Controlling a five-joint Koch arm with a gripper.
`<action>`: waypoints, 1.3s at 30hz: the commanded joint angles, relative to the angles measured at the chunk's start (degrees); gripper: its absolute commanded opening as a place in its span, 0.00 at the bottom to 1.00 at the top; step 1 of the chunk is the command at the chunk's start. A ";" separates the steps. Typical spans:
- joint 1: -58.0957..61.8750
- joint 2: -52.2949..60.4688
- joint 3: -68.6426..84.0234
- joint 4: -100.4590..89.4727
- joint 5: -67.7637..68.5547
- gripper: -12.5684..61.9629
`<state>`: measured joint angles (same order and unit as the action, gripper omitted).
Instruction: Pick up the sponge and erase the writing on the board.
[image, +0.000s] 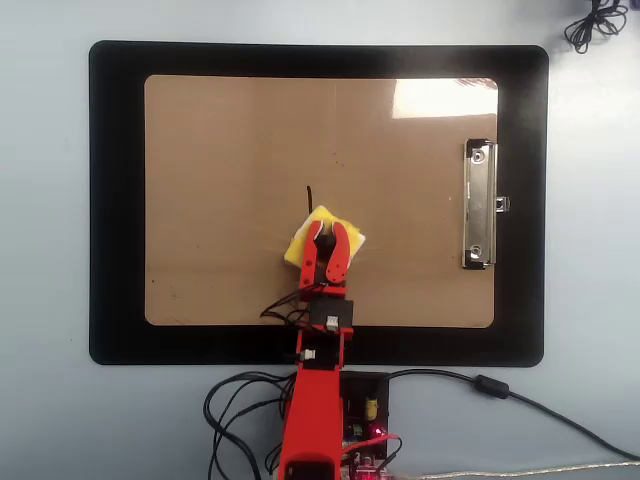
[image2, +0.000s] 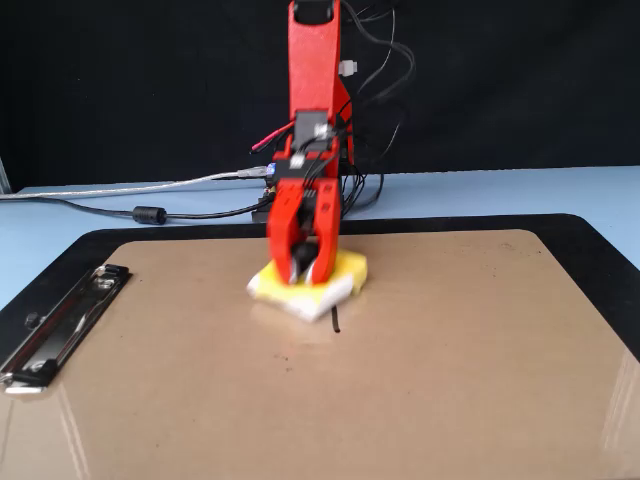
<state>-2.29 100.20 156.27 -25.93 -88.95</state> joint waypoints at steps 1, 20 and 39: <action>-1.49 8.53 2.55 0.70 -1.41 0.11; -6.42 -9.40 -11.07 -0.26 -3.78 0.11; -9.32 -16.44 -24.87 2.11 -5.01 0.11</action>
<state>-10.90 80.33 129.90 -24.87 -91.67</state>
